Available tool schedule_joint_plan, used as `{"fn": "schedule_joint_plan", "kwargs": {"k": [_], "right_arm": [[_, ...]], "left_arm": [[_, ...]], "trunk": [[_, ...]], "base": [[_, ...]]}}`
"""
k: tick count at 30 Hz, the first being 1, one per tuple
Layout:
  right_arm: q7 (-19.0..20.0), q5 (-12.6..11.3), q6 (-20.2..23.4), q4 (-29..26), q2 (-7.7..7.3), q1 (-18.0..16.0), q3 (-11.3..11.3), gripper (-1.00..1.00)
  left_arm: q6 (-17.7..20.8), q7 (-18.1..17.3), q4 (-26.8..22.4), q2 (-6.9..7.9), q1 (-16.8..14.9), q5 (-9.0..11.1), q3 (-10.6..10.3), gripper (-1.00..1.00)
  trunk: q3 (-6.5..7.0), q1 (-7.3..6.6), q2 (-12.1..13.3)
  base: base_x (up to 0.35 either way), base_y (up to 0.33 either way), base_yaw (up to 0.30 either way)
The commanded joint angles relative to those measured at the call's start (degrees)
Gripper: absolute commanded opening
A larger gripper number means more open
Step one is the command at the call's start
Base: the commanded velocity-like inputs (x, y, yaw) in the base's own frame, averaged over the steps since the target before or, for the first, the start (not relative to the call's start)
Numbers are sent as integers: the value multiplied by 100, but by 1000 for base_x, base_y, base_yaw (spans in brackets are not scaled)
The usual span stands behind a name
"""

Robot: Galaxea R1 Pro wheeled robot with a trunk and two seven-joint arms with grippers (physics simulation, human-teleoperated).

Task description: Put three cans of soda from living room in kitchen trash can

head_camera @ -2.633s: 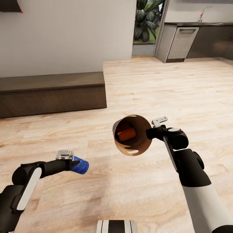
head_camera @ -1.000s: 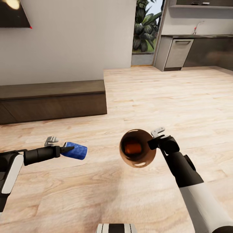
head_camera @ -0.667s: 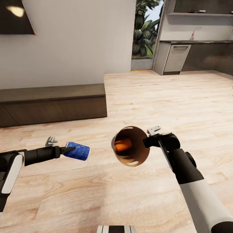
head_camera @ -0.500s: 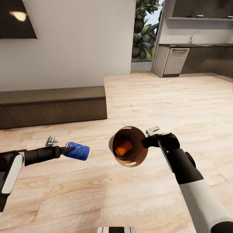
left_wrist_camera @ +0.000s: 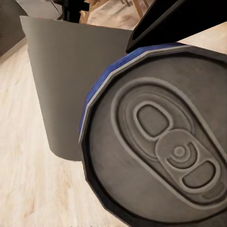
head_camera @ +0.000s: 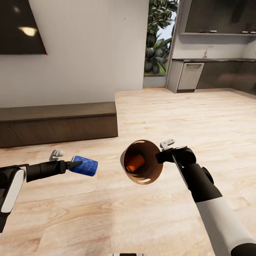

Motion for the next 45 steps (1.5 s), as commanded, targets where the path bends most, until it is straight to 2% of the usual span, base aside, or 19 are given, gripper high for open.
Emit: {"fn": "schedule_joint_plan", "kwargs": {"k": [1, 5, 11, 19, 22, 29, 42, 45], "right_arm": [[9, -144, 18, 6, 2, -2, 3, -100], [10, -147, 18, 144, 0, -3, -9, -100], [12, -155, 18, 733, -18, -24, -57, -100], [13, -155, 18, 984, -17, -31, -65, -100], [14, -161, 18, 1023, -32, -30, -66, -100], [15, -165, 18, 1446, -23, -35, -81, -100], [20, -176, 18, 1683, -63, -41, -91, -100], [21, -181, 18, 1664, -60, -44, -217, -100]], "left_arm": [[0, 0, 1, 2, 0, -8, -1, -100], [0, 9, 10, 6, -1, -18, -1, -100], [0, 27, 31, 3, -7, -31, -2, -100], [0, 50, 443, -12, -7, -34, -2, -100], [0, 160, 585, -22, -9, -34, 1, -100], [0, 494, 696, -30, -10, -29, -1, -100], [0, 577, 773, -31, -9, -22, -2, -100], [0, 579, 774, -35, -10, -19, -2, -100]], "trunk": [[23, -3, 1], [112, -13, 7], [245, -28, 15], [245, -28, 15], [245, -28, 15], [245, -28, 15], [228, -28, 15], [206, -28, 15]], "base": [[0, 0, 0], [0, 0, 0], [0, 0, 0], [0, 0, 0], [0, 0, 0], [0, 0, 0], [0, 0, 0], [0, 0, 0]]}}
